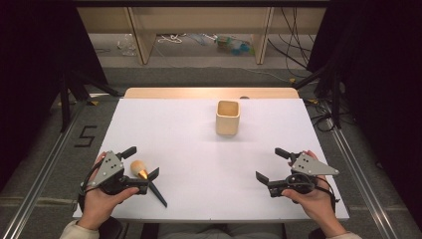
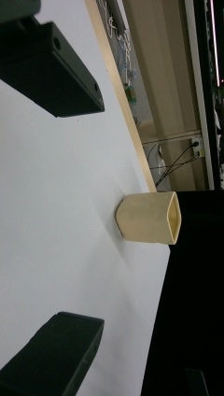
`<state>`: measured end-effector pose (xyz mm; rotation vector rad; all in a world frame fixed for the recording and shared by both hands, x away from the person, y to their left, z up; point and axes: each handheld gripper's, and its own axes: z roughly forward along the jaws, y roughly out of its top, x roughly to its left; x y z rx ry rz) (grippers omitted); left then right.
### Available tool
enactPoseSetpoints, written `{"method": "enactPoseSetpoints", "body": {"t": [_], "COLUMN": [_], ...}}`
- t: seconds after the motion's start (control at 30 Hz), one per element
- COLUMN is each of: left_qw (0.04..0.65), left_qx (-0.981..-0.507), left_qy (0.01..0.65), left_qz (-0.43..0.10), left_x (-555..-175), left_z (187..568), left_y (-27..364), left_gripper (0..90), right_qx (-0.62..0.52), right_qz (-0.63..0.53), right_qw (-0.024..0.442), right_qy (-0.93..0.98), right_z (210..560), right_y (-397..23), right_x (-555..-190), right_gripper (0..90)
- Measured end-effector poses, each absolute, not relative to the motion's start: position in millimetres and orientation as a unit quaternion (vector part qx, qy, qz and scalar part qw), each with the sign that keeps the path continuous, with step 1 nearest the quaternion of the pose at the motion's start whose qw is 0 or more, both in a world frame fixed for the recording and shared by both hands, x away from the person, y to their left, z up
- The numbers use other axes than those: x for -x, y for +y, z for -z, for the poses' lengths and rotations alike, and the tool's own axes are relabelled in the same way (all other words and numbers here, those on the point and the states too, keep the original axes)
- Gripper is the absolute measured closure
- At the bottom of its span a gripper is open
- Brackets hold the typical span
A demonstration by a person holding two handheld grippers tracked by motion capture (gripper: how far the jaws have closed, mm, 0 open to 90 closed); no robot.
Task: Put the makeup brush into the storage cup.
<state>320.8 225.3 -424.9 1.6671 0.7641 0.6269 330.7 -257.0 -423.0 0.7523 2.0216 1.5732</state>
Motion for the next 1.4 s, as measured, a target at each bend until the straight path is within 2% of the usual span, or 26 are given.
{"method": "enactPoseSetpoints", "body": {"t": [0.27,0.4,0.63,0.93,0.97,1.0,1.2,1.33,1.4], "left_qw": [0.546,0.528,0.498,0.416,0.355,0.344,0.314,0.271,0.236], "left_qx": [-0.712,-0.717,-0.733,-0.766,-0.8,-0.804,-0.805,-0.813,-0.827], "left_qy": [0.356,0.374,0.394,0.436,0.436,0.438,0.471,0.491,0.495], "left_qz": [-0.26,-0.259,-0.244,-0.223,-0.211,-0.207,-0.18,-0.153,-0.123], "left_x": [-321.8,-322.8,-326.4,-332.8,-334.8,-336.0,-342.9,-350.9,-357.7], "left_z": [421.1,419.3,419.6,422.4,422.1,423.7,432.2,439.9,444.4], "left_y": [218.4,215.3,212.4,209.4,213.7,213.2,206.2,201.4,199.2], "left_gripper": [0.0,0.0,0.4,2.1,3.0,3.1,5.6,8.9,10.1], "right_qx": [-0.276,-0.28,-0.277,-0.283,-0.281,-0.283,-0.28,-0.279,-0.28], "right_qz": [-0.571,-0.561,-0.569,-0.564,-0.565,-0.563,-0.563,-0.562,-0.56], "right_qw": [0.235,0.221,0.233,0.224,0.224,0.224,0.228,0.225,0.226], "right_qy": [0.737,0.747,0.738,0.743,0.743,0.743,0.744,0.746,0.746], "right_z": [423.0,422.1,423.3,423.4,423.5,423.5,424.2,424.7,424.5], "right_y": [-256.8,-257.0,-256.8,-256.1,-256.0,-255.9,-256.0,-255.7,-255.6], "right_x": [-330.8,-329.4,-331.2,-330.4,-330.7,-330.5,-331.7,-331.8,-331.7], "right_gripper": [1.5,1.6,1.7,2.0,2.0,2.0,2.4,2.9,3.0]}}
